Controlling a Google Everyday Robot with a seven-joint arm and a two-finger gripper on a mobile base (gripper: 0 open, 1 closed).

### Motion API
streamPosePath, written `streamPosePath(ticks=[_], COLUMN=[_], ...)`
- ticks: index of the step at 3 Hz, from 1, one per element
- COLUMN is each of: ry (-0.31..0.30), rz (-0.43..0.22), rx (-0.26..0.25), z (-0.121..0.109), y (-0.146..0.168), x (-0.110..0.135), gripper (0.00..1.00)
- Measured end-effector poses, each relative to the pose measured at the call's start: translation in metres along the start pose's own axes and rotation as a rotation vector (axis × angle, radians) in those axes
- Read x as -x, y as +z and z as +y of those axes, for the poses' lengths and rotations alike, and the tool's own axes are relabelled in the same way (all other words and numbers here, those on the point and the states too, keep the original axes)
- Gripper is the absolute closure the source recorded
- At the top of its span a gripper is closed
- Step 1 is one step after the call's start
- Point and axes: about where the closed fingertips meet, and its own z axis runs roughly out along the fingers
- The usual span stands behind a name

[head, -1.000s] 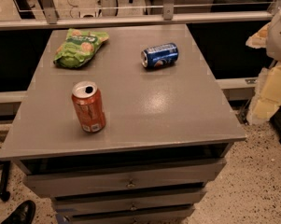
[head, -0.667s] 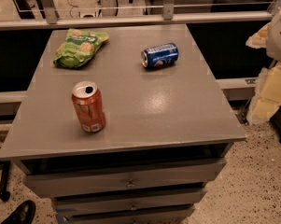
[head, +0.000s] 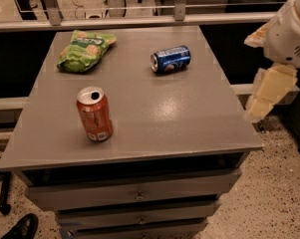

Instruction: Place pepsi can upright

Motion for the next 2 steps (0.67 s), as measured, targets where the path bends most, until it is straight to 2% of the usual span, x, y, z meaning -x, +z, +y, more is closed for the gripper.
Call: streamPosePath(ticks=[2], ry=[-0.100], rz=[-0.114], rx=[-0.074], z=[-0.066], y=[0.067], x=[0.059], gripper=[0.00])
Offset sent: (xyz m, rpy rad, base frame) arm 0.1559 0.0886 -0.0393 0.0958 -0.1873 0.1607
